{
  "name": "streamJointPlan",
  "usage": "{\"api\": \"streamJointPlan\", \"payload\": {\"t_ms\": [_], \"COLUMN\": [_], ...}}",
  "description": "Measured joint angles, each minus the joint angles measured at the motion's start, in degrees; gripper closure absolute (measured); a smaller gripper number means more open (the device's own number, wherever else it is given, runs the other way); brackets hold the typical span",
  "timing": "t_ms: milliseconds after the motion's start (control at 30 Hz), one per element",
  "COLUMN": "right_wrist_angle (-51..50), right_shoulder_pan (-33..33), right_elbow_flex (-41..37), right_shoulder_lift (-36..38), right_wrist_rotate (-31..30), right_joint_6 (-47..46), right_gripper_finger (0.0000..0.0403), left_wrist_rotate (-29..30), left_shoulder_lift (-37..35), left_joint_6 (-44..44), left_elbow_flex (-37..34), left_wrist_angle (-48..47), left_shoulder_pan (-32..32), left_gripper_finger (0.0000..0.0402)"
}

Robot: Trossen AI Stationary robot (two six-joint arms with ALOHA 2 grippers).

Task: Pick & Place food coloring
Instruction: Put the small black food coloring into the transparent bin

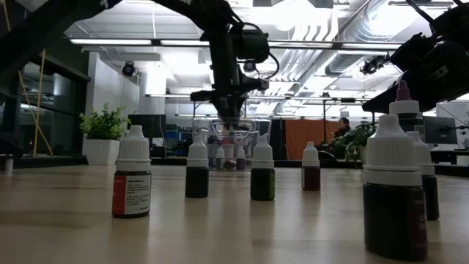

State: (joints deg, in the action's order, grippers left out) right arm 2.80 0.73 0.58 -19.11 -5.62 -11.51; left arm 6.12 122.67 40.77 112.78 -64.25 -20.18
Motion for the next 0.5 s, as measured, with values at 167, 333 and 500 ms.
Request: {"api": "streamJointPlan", "payload": {"t_ms": [167,333,500], "right_wrist_angle": [-0.02,0.01,0.01], "right_shoulder_pan": [-0.01,-0.01,-0.02], "right_elbow_flex": [0.0,0.0,0.01], "right_shoulder_lift": [0.0,0.0,0.0], "right_wrist_rotate": [0.0,0.0,0.01], "right_joint_6": [0.0,0.0,0.0], "right_gripper_finger": [0.0402,0.0402,0.0402], "left_wrist_rotate": [0.27,0.9,0.88], "left_shoulder_lift": [1.53,2.92,3.63], "left_joint_6": [0.0,0.0,-0.41], "left_elbow_flex": [0.17,0.14,0.14], "left_wrist_angle": [-1.37,-0.04,1.66], "left_shoulder_pan": [0.05,0.04,0.07], "left_gripper_finger": [0.0372,0.0372,0.0372]}}
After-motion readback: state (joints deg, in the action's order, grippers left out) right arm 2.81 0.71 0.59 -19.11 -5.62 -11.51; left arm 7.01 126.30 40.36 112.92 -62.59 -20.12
